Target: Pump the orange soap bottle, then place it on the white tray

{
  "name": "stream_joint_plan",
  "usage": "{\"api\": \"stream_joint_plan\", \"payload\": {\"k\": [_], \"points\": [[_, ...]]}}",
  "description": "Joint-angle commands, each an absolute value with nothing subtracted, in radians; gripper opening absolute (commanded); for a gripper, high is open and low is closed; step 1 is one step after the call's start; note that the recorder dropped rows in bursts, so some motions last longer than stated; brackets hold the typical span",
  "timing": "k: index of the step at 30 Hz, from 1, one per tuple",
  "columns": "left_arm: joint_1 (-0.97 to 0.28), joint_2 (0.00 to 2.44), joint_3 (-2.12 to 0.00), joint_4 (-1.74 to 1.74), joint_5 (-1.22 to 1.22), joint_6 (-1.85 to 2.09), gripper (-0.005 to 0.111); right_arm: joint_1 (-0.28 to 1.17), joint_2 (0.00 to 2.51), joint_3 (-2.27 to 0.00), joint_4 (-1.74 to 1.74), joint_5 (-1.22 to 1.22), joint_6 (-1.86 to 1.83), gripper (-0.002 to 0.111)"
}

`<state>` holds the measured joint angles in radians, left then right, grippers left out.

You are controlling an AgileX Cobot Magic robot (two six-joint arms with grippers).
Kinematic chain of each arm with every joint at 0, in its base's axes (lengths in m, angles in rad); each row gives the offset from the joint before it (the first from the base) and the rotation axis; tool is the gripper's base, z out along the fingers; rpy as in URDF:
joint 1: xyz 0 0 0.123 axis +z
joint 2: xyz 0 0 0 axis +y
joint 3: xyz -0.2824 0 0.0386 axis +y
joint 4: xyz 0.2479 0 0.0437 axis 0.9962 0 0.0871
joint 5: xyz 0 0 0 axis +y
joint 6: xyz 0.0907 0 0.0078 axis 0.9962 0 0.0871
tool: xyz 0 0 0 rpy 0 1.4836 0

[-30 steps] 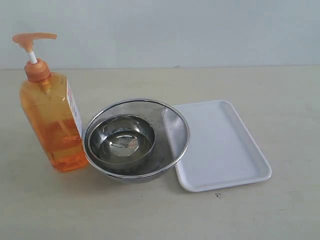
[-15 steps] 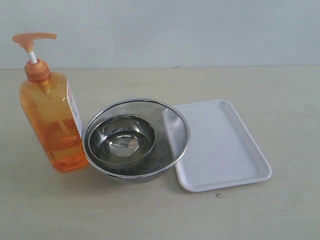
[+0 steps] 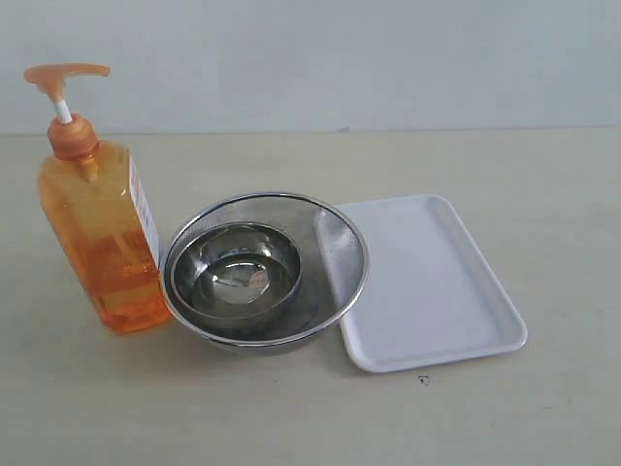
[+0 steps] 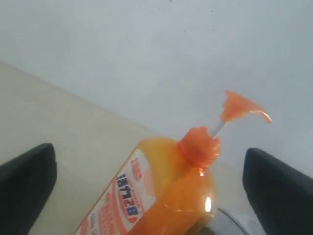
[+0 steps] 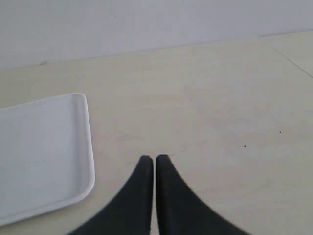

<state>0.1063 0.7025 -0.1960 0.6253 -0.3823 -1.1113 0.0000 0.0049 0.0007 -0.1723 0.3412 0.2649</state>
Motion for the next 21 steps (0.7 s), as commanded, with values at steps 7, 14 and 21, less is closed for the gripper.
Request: {"api": "stream_joint_plan", "payload": {"k": [7,14,21], "points": [[0.014,0.751,-0.243,0.452,-0.217,-0.916,0.096,-0.003,0.0,0.0,-0.172,0.335,0.261,0.0],[-0.025,0.751,-0.243,-0.087,-0.214,-0.2,0.096,-0.003,0.0,0.0,-0.172,0.335,0.261,0.0],[-0.025,0.751,-0.256,-0.232,-0.099,0.049,0.096,-0.003,0.0,0.0,-0.172,0.335,0.261,0.0]]}}
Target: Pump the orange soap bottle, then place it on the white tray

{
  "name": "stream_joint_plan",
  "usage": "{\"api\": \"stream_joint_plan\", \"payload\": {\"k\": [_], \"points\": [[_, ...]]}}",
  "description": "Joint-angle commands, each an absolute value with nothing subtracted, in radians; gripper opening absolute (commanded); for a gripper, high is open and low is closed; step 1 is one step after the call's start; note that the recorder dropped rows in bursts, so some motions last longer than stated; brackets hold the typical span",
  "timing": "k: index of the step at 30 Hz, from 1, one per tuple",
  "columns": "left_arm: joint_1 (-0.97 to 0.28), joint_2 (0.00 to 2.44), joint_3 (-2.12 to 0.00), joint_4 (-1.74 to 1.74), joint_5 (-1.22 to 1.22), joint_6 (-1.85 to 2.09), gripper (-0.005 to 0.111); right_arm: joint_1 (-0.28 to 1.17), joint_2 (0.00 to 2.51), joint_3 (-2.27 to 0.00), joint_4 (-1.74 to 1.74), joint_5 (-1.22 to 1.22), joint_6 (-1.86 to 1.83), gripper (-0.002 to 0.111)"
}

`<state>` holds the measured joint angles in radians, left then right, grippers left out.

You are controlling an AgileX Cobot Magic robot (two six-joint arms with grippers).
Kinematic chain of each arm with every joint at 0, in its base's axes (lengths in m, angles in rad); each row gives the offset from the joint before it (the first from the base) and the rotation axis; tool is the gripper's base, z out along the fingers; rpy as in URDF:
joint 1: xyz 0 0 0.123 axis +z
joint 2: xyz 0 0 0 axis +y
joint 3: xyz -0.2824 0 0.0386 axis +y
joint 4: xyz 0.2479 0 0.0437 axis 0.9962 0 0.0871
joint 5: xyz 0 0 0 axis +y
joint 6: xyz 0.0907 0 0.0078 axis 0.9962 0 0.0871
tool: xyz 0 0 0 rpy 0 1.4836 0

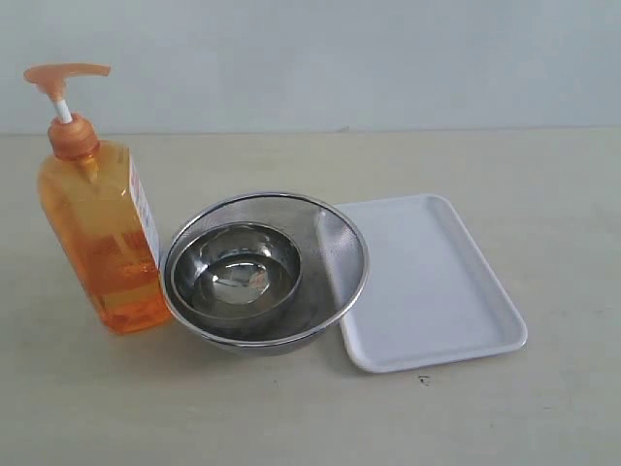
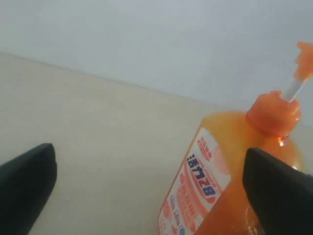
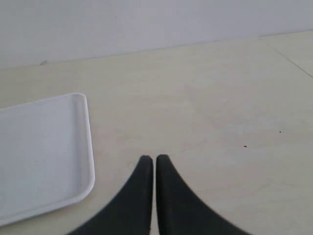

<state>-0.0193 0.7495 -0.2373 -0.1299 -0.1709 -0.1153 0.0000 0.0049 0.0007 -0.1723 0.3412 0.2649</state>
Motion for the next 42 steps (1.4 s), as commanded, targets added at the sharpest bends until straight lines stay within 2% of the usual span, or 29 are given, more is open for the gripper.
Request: {"api": "stream_joint_plan", "payload": {"k": [1,7,26,38,42], "points": [[-0.025,0.754,-0.268,-0.267,-0.07,0.115,0.096,-0.003,0.0,0.0,-0.172,0.335,0.261,0.0],[-0.025,0.752,-0.348,-0.36,0.058,0.203,0.096,-0.003,0.0,0.0,-0.172,0.335,0.264,0.0],[-0.025,0.752,-0.349,-0.383,0.046,0.132,0.096,-0.003,0.0,0.0,-0.172,0.335,0.261,0.0],[-0.025,0.752,-0.349,-0.457,0.239,0.045,0.096,-0.003,0.0,0.0,-0.172,0.335,0.261,0.0],[-0.025,0.752,-0.338,-0.457,0.21,0.056,0.096,-0.003,0.0,0.0,-0.172,0.335,0.261,0.0]]}}
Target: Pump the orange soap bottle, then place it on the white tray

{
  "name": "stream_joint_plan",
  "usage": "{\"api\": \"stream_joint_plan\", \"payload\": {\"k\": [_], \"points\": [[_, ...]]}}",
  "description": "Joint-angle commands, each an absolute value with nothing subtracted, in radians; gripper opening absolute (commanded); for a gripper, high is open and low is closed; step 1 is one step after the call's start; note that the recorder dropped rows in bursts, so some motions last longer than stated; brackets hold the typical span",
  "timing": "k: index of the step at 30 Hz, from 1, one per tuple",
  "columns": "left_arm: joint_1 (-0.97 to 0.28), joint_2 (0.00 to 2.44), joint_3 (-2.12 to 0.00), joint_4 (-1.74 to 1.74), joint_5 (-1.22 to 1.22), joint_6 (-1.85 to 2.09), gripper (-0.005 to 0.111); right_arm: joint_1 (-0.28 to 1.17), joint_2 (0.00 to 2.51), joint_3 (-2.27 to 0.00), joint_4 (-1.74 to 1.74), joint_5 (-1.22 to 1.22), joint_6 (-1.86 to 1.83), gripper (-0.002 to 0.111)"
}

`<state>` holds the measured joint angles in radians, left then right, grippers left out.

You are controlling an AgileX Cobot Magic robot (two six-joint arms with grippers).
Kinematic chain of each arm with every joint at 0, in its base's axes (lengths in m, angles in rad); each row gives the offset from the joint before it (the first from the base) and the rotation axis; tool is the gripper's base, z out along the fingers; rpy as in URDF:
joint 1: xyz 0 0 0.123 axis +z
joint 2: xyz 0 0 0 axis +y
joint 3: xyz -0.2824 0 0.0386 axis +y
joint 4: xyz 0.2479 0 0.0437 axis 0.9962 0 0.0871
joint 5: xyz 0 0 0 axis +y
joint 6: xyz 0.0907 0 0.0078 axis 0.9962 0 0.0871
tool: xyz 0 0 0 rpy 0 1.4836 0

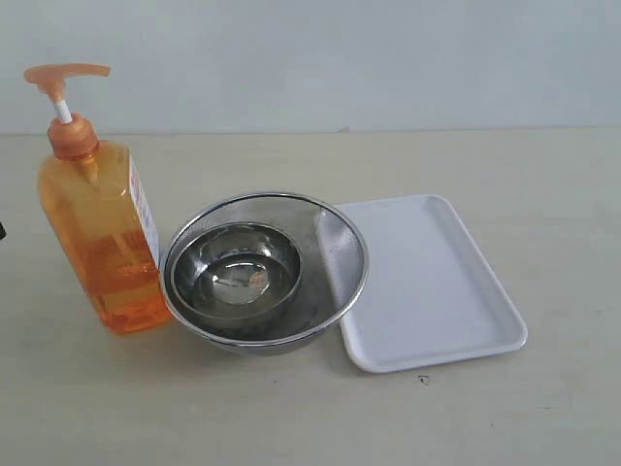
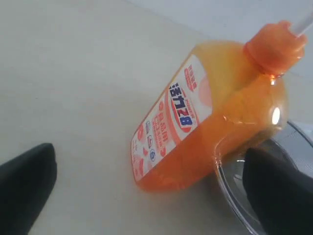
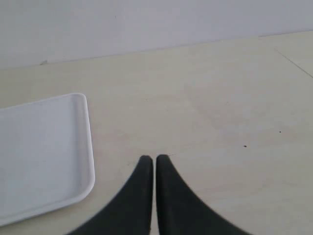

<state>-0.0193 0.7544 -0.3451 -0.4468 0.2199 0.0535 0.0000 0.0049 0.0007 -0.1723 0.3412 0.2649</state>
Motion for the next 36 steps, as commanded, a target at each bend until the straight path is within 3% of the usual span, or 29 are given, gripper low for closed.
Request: {"api": "stream_joint_plan", "payload": {"k": [1,16,36], "points": [[-0.025,0.752,-0.335,-0.457,0.208,0.056,0.096,-0.003,0.0,0.0,-0.172,0.335,0.261,0.0],[-0.025,0.665,-0.211,-1.041,0.157,0.661,0.096,-0.003,0.0,0.0,-0.172,0.335,0.261,0.0],[-0.025,0.663,-0.214,-1.059,0.162,0.769,0.096,-0.003,0.0,0.0,-0.172,0.335,0.26,0.0]]}}
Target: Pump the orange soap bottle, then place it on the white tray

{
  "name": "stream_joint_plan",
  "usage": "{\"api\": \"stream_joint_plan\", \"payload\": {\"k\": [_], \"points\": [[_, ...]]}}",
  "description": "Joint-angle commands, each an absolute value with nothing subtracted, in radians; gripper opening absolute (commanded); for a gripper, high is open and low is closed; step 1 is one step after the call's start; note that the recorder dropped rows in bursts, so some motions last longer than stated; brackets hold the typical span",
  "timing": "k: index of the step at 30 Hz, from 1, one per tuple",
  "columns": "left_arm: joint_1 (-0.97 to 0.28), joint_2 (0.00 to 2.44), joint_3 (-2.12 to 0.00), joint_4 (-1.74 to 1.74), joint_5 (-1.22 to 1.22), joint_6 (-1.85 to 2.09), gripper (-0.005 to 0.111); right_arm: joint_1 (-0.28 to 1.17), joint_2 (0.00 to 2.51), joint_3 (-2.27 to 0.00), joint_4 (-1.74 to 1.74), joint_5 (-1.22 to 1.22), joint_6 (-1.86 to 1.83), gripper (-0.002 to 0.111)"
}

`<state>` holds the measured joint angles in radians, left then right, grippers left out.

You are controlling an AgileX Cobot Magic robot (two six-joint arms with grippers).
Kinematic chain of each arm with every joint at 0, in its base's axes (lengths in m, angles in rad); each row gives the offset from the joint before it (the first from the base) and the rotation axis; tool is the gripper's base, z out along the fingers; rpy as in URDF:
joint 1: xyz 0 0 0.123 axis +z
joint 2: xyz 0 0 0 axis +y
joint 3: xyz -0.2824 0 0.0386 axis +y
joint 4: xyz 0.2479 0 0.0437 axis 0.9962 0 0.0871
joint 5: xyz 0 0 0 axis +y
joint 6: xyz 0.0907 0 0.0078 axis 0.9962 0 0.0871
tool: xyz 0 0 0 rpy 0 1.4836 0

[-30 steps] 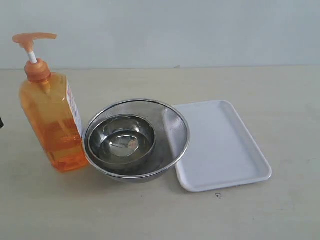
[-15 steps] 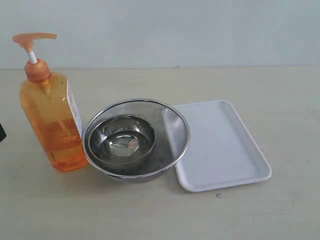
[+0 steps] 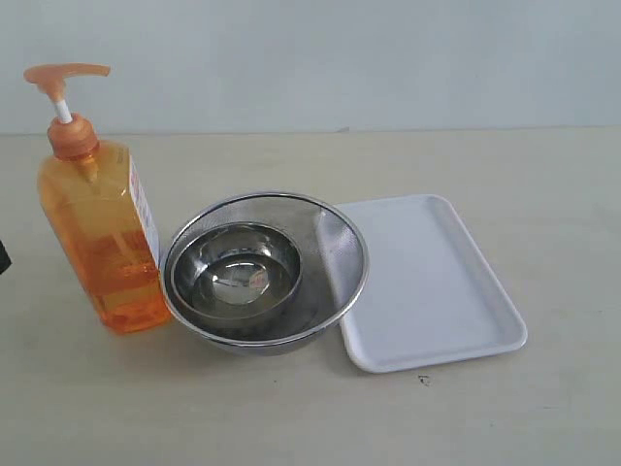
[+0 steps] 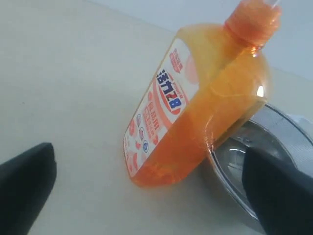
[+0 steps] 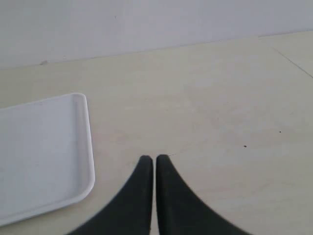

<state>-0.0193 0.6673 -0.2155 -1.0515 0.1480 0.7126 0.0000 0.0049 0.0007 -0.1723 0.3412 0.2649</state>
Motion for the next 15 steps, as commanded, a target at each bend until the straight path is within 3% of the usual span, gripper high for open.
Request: {"api": "stream_joint_plan", "payload": {"k": [1,7,10,15], "points": [[-0.025,0.663,-0.214,-1.059,0.177,0.8,0.096,-0.003,0.0,0.0,-0.172,0.335,0.26,0.0],[-0.025,0.663,-0.216,-1.507,0.326,1.344,0.096,-0.003,0.0,0.0,-0.172,0.335,0.26,0.0],[-0.025,0.663,-0.216,-1.627,0.456,1.403,0.096,-0.003,0.0,0.0,-0.172,0.335,0.26,0.0],[-0.025,0.663,-0.21,-1.631,0.439,1.432,0.096,-0.003,0.0,0.0,-0.172,0.335,0.26,0.0]]}}
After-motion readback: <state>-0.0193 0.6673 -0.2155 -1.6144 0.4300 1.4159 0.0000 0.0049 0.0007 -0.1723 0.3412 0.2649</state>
